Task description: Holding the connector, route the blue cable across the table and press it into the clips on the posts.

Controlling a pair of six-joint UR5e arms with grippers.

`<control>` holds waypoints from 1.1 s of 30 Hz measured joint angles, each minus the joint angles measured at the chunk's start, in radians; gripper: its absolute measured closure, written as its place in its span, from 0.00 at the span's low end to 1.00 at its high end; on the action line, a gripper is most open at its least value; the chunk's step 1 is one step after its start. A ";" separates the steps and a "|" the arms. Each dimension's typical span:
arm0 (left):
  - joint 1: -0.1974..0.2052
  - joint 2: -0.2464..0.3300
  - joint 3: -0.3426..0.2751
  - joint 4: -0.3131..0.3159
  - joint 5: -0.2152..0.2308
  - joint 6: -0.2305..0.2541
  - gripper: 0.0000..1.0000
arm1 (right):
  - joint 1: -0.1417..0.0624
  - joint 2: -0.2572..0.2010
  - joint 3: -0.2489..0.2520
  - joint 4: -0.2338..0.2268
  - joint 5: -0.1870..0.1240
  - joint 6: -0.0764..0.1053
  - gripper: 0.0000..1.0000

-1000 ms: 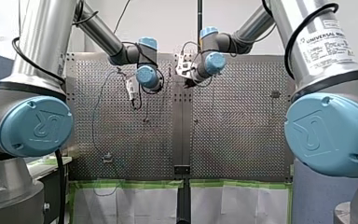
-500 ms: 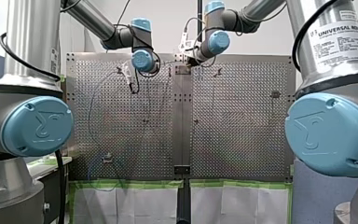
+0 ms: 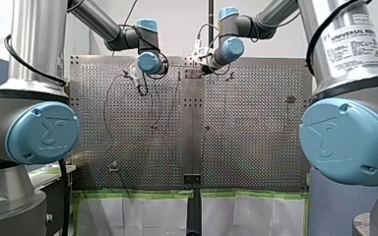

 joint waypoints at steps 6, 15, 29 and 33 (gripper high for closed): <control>0.012 -0.045 0.008 0.007 0.031 0.001 1.00 | -0.016 0.013 -0.005 -0.006 -0.023 0.005 1.00; 0.025 -0.078 0.034 0.010 0.064 0.000 1.00 | -0.023 0.028 -0.016 -0.011 -0.058 0.007 1.00; 0.063 -0.128 0.081 0.007 0.072 -0.002 1.00 | -0.038 0.074 -0.052 -0.013 -0.058 0.011 1.00; 0.069 -0.157 0.111 -0.002 0.082 -0.003 1.00 | -0.051 0.077 -0.063 -0.014 -0.059 0.015 1.00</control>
